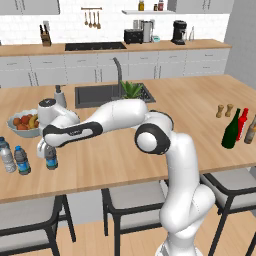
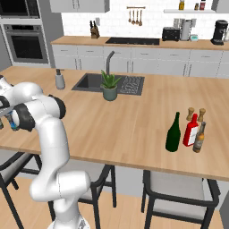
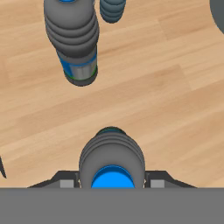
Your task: Move the plastic bottles in the middle to the plastics group, and the glass bottles in the middle to the glass group.
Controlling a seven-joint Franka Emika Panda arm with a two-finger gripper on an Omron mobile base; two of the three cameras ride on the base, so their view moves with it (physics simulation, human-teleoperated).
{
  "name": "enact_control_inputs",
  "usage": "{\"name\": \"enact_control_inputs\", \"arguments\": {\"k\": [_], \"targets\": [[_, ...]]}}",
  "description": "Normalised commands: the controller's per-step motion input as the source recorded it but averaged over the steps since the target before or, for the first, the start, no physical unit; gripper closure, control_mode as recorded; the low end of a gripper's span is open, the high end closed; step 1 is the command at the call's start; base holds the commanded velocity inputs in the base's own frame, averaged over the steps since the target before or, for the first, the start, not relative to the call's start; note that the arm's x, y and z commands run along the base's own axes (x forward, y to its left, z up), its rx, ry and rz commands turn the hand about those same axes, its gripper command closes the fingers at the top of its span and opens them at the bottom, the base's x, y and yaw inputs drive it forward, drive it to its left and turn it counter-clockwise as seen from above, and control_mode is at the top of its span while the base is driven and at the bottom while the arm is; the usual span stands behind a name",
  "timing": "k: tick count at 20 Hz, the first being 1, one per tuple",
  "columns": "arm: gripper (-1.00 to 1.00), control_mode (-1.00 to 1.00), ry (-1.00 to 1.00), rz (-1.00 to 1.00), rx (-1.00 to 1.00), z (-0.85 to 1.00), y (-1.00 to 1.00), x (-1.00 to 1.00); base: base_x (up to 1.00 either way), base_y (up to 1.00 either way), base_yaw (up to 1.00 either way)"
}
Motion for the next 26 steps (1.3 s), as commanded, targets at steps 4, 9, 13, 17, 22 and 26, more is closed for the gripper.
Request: {"name": "enact_control_inputs", "arguments": {"k": [4,9,13,17,22,26], "targets": [[1.00,-1.00,0.09,0.00,0.00,0.00,0.30,0.01,0.00,0.00,0.00],[1.00,-1.00,0.05,0.00,0.00,0.00,0.25,0.07,0.00,0.00,0.00],[1.00,-1.00,0.00,0.00,0.00,-0.01,0.00,0.13,0.00,0.00,0.00],[1.00,-1.00,0.00,0.00,0.00,0.00,0.04,0.23,0.00,0.00,0.00],[1.00,-1.00,-0.12,0.00,0.00,-0.24,0.01,0.00,0.00,0.00,0.00],[1.00,-1.00,-0.05,0.00,0.00,-0.06,0.14,0.01,0.00,0.00,0.00]]}}
